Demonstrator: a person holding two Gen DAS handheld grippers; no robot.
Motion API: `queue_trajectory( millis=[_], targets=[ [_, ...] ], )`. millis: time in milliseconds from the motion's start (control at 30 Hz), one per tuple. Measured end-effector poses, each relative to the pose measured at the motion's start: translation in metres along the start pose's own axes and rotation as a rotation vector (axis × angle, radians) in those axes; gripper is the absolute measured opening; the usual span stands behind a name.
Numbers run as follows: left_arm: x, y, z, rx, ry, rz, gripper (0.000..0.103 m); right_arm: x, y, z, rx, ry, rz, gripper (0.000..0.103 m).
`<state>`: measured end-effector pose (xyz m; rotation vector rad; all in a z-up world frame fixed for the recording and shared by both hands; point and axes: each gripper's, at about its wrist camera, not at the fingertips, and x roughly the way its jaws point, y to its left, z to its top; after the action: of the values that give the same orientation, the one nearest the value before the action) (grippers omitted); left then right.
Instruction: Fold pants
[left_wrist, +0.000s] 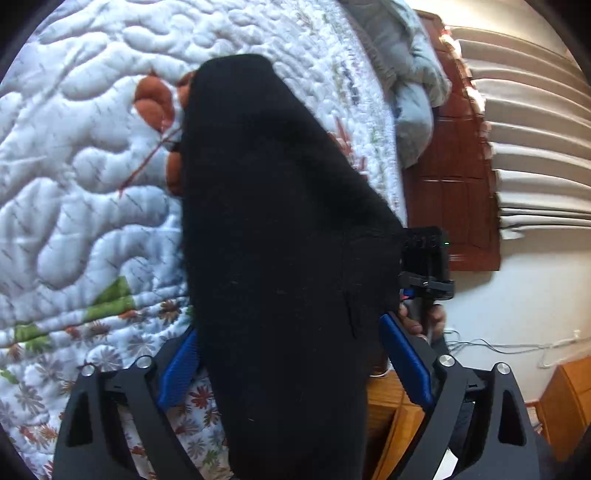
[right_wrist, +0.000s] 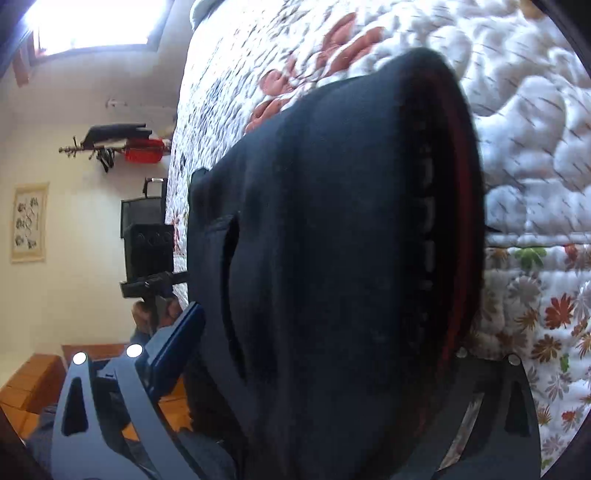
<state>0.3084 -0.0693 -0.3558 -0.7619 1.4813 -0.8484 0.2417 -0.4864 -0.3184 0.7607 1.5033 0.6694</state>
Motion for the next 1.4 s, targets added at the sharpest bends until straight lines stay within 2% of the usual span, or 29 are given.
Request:
queue_trajectory(
  millis=[67,100,133,167,300,367,533,667,767,867,1100,1200,1300,1333,1400],
  targets=[
    [0.002,-0.001,0.000,0.001,0.000,0.065,0.061,-0.005,-0.007,-0.002,0.016,-0.016,-0.033,0.065],
    [0.003,-0.002,0.000,0.004,0.002,0.101,0.052,-0.005,-0.007,-0.002,0.017,-0.019,-0.027,0.062],
    [0.002,-0.001,-0.001,0.001,-0.003,0.103,0.049,-0.005,-0.006,-0.005,0.017,-0.023,-0.017,0.053],
    [0.001,0.000,-0.002,0.000,-0.009,0.099,0.047,-0.004,0.000,-0.007,0.005,-0.028,-0.017,0.048],
    [-0.005,0.000,-0.006,-0.003,-0.042,0.092,0.031,-0.002,0.022,-0.011,-0.028,-0.057,-0.053,0.040],
    [-0.009,-0.008,-0.009,0.015,-0.061,0.089,0.029,-0.002,0.036,-0.013,-0.043,-0.075,-0.058,0.034],
    [-0.028,-0.027,-0.012,0.060,-0.108,0.077,0.027,0.001,0.066,-0.013,-0.095,-0.092,-0.072,0.033],
    [-0.060,-0.038,-0.011,0.099,-0.156,0.083,0.027,0.007,0.100,-0.003,-0.140,-0.099,-0.073,0.032],
    [-0.090,-0.041,-0.006,0.119,-0.206,0.098,0.027,0.021,0.131,0.020,-0.186,-0.100,-0.068,0.032],
    [-0.125,-0.035,0.005,0.116,-0.260,0.128,0.027,0.049,0.169,0.058,-0.239,-0.087,-0.066,0.032],
    [-0.210,0.027,0.055,0.044,-0.351,0.220,0.027,0.136,0.231,0.149,-0.296,-0.038,-0.071,0.032],
    [-0.235,0.063,0.075,-0.010,-0.372,0.240,0.027,0.173,0.241,0.182,-0.296,-0.015,-0.071,0.032],
    [-0.244,0.096,0.085,-0.058,-0.383,0.260,0.029,0.213,0.243,0.205,-0.274,0.013,-0.074,0.033],
    [-0.244,0.113,0.087,-0.092,-0.381,0.262,0.033,0.223,0.239,0.211,-0.255,0.018,-0.081,0.035],
    [-0.239,0.136,0.088,-0.143,-0.365,0.234,0.042,0.236,0.220,0.222,-0.191,0.018,-0.083,0.049]
  ],
)
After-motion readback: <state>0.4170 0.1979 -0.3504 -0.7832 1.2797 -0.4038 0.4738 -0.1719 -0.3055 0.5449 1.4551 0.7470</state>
